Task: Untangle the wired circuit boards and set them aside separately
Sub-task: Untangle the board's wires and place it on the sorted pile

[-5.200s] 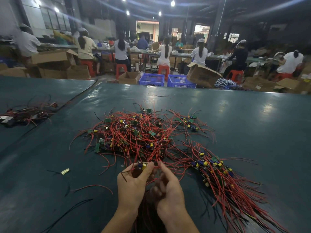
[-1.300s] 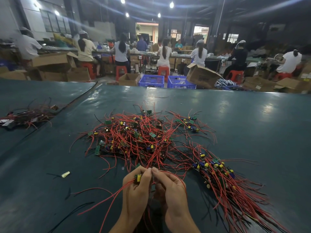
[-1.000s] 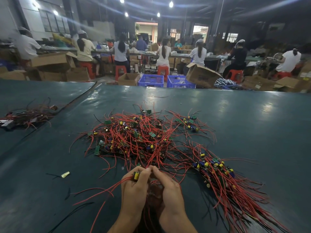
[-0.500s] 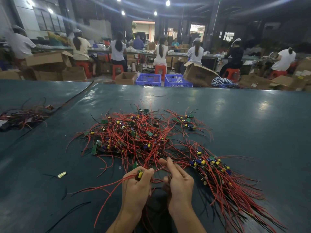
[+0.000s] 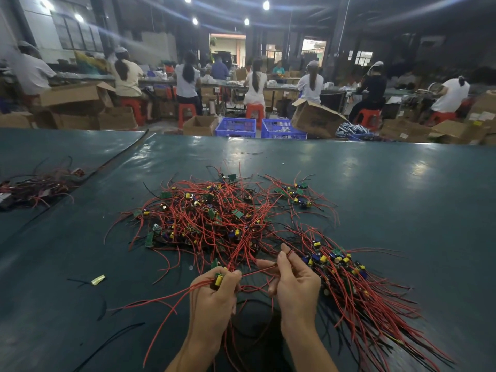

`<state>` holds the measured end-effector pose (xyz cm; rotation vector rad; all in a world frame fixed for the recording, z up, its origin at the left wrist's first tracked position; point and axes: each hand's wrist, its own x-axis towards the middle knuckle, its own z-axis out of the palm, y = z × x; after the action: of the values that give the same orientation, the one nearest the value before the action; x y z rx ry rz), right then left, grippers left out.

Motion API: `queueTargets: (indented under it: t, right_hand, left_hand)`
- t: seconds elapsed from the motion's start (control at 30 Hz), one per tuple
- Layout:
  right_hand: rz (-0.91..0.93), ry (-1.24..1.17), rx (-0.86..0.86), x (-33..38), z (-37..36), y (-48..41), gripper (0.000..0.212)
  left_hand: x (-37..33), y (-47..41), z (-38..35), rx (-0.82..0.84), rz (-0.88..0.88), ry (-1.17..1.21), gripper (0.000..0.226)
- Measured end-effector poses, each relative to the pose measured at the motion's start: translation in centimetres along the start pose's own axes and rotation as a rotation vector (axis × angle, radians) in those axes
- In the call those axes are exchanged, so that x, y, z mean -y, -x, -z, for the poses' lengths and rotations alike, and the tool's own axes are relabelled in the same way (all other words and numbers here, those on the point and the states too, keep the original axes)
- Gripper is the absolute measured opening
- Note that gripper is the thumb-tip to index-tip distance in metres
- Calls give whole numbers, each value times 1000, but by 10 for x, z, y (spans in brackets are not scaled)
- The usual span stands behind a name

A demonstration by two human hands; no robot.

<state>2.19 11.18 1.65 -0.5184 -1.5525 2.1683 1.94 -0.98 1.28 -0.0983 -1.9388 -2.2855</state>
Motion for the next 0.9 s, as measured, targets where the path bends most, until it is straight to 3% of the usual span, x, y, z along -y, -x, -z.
queueTargets:
  t: [0.1,0.23,0.33,0.47,0.73,0.9]
  right_hand:
    - [-87,-108,-28,5,0,0,15]
    - [-485,-432,87,12,5,-4,16]
    - [-648,-599,128,15,12,-8,23]
    - [-587,-513,101,14,11,-8,23]
    - [-333,61,168,4,-18,22,36]
    - [-389,30,299,5,-26,32,33]
  left_hand:
    - [0,0,1,25,14,7,48]
    - [0,-3,3,25,43,29,48]
    - [1,-1,1,64,63,37,48]
    - [1,2,0,84,74,29,47]
    - [2,-2,2,18,2,-66,39]
    - [0,-5,5,16,-96,-190,44]
